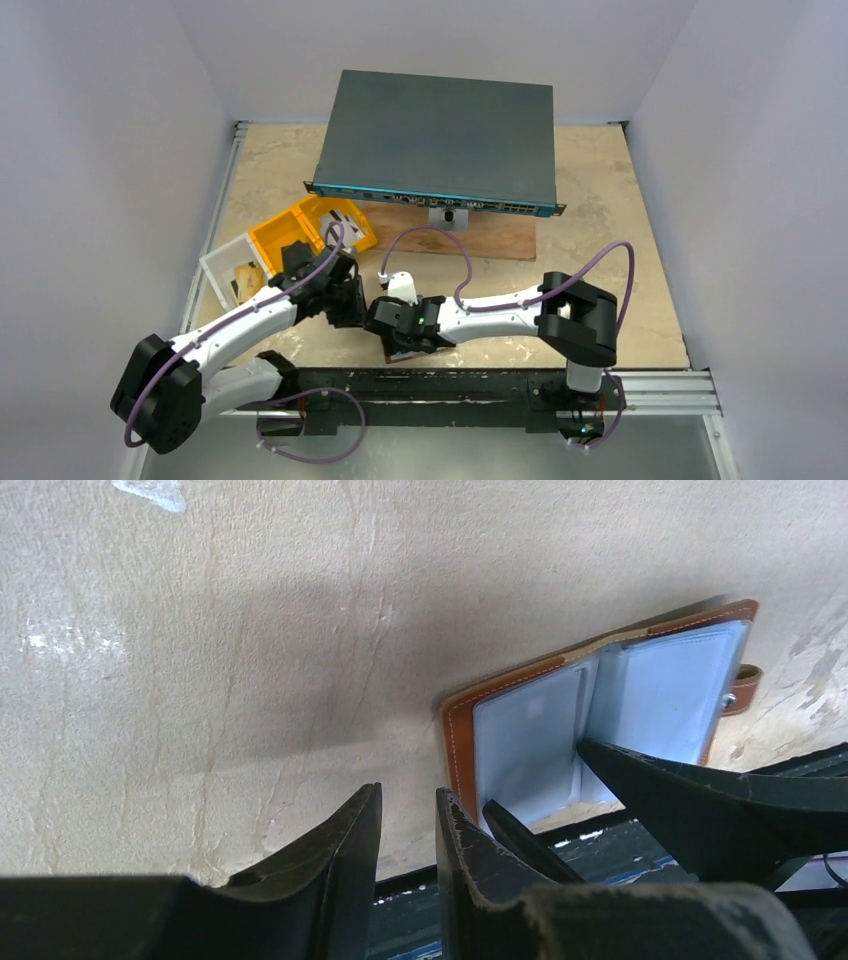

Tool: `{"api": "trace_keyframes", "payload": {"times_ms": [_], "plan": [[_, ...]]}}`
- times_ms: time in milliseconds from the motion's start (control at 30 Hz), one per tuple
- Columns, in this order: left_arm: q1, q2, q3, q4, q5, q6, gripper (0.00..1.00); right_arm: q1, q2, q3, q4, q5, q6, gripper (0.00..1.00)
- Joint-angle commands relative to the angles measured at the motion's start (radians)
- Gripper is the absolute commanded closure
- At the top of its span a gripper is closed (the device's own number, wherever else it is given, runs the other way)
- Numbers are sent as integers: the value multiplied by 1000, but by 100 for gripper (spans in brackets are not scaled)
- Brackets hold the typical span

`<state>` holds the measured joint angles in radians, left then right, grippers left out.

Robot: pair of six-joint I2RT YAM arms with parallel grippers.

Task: Take the credit cards out of the card holder
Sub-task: Remove the credit card from the card holder.

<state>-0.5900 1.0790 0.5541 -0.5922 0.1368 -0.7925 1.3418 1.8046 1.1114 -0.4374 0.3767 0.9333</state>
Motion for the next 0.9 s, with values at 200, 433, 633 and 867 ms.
{"api": "trace_keyframes", "payload": {"times_ms": [200, 433, 633, 867], "plan": [[6, -4, -10, 22, 34, 16, 74, 5, 56, -8, -14, -38, 16, 52], [5, 21, -19, 58, 83, 22, 75, -3, 18, -77, 48, -64, 49, 70], [-12, 58, -25, 116, 149, 21, 82, -25, -43, -159, 149, -92, 69, 79], [-73, 116, -16, 209, 194, -25, 91, -46, -99, -232, 249, -120, 93, 81]]}}
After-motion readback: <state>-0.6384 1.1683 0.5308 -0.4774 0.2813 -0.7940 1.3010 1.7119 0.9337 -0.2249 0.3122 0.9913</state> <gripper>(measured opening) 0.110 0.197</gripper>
